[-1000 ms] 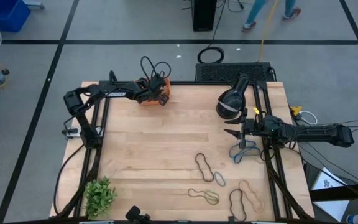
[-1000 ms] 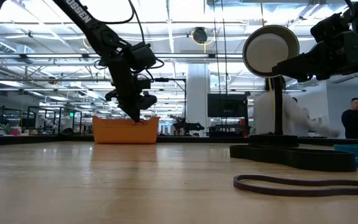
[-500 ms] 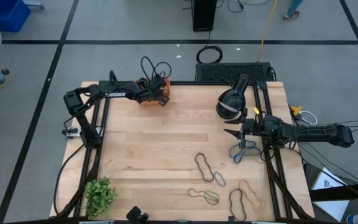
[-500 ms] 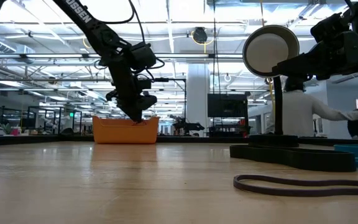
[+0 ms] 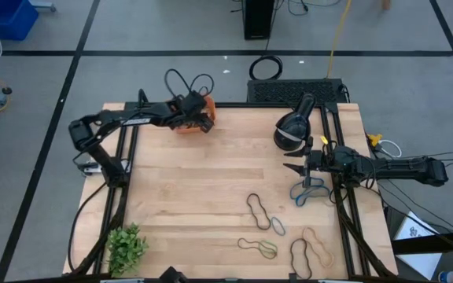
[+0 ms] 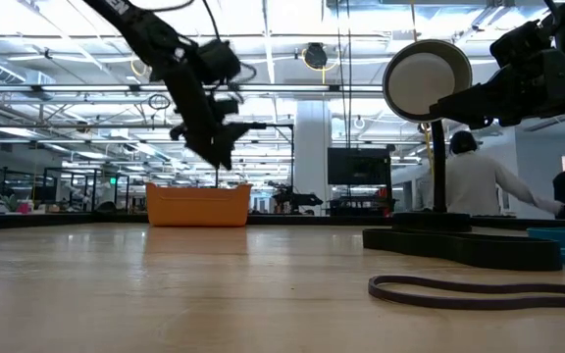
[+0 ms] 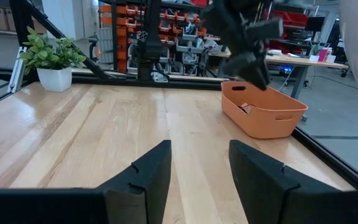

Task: Pick and place rubber bands into bin
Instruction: Put the top blue rubber band into the orange container

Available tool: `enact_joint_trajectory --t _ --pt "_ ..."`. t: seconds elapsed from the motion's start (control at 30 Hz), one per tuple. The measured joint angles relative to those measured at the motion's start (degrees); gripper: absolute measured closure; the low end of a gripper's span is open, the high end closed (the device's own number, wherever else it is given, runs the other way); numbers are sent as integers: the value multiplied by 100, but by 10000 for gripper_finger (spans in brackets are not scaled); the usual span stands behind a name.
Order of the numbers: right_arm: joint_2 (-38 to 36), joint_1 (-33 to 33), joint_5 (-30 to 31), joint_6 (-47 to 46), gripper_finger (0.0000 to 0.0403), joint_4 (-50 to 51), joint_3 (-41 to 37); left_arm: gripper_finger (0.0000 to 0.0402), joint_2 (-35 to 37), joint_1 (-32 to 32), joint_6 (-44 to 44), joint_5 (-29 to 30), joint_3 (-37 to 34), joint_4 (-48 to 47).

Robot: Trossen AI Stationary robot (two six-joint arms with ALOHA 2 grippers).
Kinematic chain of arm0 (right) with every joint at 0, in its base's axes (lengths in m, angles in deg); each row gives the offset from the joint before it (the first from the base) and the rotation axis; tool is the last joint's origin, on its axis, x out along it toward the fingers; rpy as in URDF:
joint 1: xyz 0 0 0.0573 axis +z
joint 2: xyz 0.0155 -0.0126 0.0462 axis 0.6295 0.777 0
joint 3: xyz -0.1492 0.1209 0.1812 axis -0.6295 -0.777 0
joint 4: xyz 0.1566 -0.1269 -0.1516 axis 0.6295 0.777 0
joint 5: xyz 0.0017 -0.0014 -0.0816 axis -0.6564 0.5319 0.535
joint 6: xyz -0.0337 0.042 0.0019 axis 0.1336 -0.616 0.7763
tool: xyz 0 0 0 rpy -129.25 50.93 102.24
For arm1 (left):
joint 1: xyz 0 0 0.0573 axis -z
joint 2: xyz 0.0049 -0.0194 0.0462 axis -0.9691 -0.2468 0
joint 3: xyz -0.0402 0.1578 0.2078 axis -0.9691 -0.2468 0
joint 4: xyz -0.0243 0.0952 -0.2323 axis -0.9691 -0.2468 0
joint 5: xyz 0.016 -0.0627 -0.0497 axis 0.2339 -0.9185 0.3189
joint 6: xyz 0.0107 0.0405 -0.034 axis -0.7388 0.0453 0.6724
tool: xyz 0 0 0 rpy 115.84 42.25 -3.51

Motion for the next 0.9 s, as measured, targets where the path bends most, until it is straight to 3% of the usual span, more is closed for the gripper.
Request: enact_joint_trajectory --t 0.23,0.57,0.67,0.9 --pt "-4 82 -290 282 248 -231 55 222 985 707 -291 -1045 0 218" --pt "599 1030 93 581 248 -41 714 222 1836 2533 -790 -818 -60 892" --pt "995 1406 525 681 248 211 972 222 2126 3025 -900 -546 -478 1340" --pt "2030 2224 1685 869 248 1124 1762 222 3190 3757 -724 -373 -2490 3450"
